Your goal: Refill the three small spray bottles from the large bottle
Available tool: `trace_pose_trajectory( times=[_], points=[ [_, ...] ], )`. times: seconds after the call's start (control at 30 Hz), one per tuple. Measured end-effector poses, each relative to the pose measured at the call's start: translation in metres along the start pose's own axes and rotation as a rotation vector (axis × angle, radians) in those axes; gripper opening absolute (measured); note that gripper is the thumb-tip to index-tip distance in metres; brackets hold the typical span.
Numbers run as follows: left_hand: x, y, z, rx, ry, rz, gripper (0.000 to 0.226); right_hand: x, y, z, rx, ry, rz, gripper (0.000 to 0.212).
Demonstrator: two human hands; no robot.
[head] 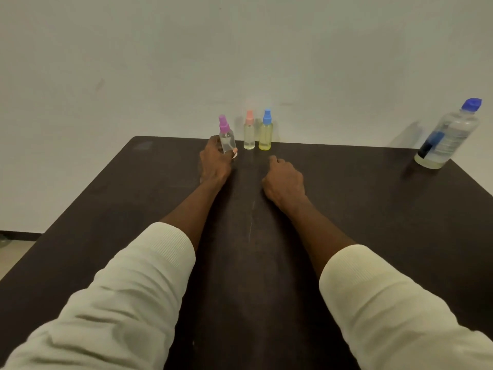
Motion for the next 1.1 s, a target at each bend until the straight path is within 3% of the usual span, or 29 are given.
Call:
trace_pose_trajectory(
  times=[0.73, 0.9, 1.03, 1.1],
  points=[
    [-0.046, -0.042, 0.003, -0.227, -0.067, 0.025, 0.037, -0.037, -0.016, -0.012, 0.0, -0.056, -0.058, 0.018],
    [-0.038, -0.035, 0.002, -0.178, -0.038, -0.018, 0.049, -0.036, -0.016, -0.012, -0.007, -0.059, -0.053, 0.017],
    [-0.015, -0.017, -0.009, -0.208, -0.115, -0.101, 0.014, -0.028, -0.013, -0.012, -0.04, -0.04, -0.017, 0.019],
    [0.002, -0.014, -0.017, -0.288, -0.161, -0.038, 0.012, -0.025, -0.012, -0.01, -0.029, -0.011, 0.032, 0.022]
  ],
)
Point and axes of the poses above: each hand's wrist, its own x-axis away from the middle knuckle, its own y-axis out of the back of the hand, z = x × y, the point moved 5 cm from there along -x, towards the middle knuckle, and after that the axes turned 9 degrees about -z, right-handed, at the moved point
